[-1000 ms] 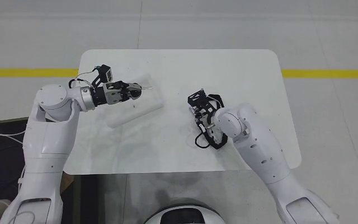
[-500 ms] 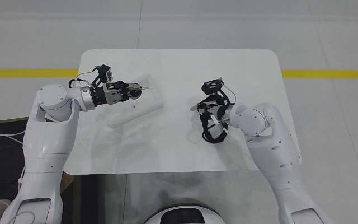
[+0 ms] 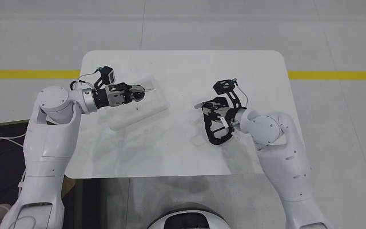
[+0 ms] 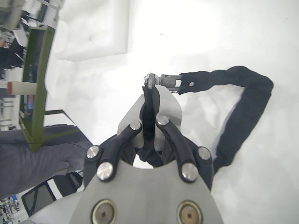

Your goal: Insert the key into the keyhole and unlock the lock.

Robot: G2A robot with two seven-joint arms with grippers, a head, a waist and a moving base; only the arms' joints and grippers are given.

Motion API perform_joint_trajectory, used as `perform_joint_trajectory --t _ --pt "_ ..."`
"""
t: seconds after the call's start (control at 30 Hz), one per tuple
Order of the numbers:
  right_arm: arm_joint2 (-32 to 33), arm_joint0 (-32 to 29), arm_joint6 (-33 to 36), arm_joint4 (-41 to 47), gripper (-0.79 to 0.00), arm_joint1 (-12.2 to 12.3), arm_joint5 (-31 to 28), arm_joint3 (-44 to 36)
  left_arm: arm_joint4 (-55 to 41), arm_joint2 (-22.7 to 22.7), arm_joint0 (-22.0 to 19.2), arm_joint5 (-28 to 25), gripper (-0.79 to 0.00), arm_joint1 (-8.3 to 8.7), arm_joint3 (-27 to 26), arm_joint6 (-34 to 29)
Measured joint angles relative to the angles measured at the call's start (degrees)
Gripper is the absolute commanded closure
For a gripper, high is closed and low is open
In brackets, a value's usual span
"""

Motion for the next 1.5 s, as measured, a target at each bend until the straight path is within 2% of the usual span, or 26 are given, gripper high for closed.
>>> perform_joint_trajectory --t 0.13,0.3,0.4,0.63,0.9,0.97,1.07,1.3,1.4,1.5 --pt "3.34 -2.51 -3.36 17.70 0.000 -0.67 1.61 2.87 0.00 0.00 0.00 0.00 0.000 0.00 0.00 0.00" --pt "4.74 -1.32 -1.64 43.68 0.000 -1.64 2.03 10.46 0.00 0.00 0.00 0.00 0.000 0.00 0.00 0.00" --pt "4.04 -0.35 -0.47 54.34 0.000 -2.09 1.63 14.16 0.00 0.00 0.00 0.00 0.000 0.00 0.00 0.00" --pt "3.42 0.82 2.70 65.74 0.000 -2.49 -3.99 17.47 0.00 0.00 0.00 0.00 0.000 0.00 0.00 0.00" --pt "3.88 0.66 2.62 65.32 0.000 -2.36 -4.97 17.30 0.00 0.00 0.00 0.00 0.000 0.00 0.00 0.00" --pt "4.32 -1.49 1.38 62.81 0.000 -1.94 -6.51 14.64 0.00 0.00 0.00 0.00 0.000 0.00 0.00 0.00" --pt "5.27 -4.64 -0.08 50.84 0.000 -1.02 -7.68 7.64 0.00 0.00 0.00 0.00 0.000 0.00 0.00 0.00" --pt "5.27 -5.43 1.11 20.82 0.000 0.90 -7.59 -3.31 0.00 0.00 0.00 0.00 0.000 0.00 0.00 0.00" --pt "4.64 -5.23 3.54 12.11 0.000 1.48 -6.90 -5.45 0.00 0.00 0.00 0.00 0.000 0.00 0.00 0.00" --pt "5.35 -5.10 2.31 10.17 0.000 1.68 -5.89 -6.96 0.00 0.00 0.00 0.00 0.000 0.00 0.00 0.00"
